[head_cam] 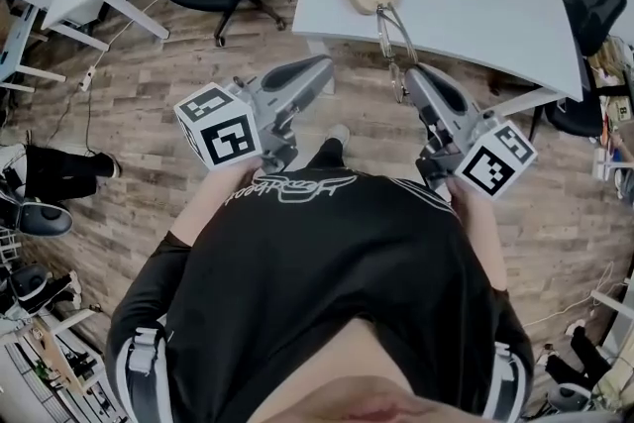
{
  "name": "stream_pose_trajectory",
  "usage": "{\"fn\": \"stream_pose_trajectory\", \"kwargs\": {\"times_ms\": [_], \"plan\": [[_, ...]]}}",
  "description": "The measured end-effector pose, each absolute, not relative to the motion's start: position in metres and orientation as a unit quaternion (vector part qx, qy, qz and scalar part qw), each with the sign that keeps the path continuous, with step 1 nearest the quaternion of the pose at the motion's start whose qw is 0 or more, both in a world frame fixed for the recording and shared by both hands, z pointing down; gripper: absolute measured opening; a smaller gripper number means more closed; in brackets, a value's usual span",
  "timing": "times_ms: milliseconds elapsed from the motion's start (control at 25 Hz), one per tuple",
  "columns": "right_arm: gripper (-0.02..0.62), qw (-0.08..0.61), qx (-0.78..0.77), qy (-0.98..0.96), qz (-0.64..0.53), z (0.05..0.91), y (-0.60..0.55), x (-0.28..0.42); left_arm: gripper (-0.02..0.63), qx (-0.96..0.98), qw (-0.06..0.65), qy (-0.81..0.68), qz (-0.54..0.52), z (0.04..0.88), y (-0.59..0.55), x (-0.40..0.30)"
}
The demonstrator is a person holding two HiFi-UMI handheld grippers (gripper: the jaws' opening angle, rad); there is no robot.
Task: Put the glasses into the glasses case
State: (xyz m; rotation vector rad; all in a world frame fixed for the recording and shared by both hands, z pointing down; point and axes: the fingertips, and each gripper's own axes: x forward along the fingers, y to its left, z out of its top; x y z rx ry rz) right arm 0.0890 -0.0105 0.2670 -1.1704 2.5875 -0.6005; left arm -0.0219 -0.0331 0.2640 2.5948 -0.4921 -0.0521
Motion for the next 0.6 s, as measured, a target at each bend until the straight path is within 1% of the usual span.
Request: {"fn": "stream_pose_trajectory", "kwargs": {"times_ms": [360, 600], "plan": [[0.029, 0.113, -0.423, 0.869, -0.231, 0.269, -0.127, 0.096, 0.006, 0.944, 0.28, -0.172, -0.009, 0.273, -0.159, -0.014], [0.029, 0.112, -0.441, 0.857, -0.242, 0.276, -0.19, 0.103, 0.006, 0.944, 0.292, -0.156, -0.001, 0.282, -0.223, -0.008]]}}
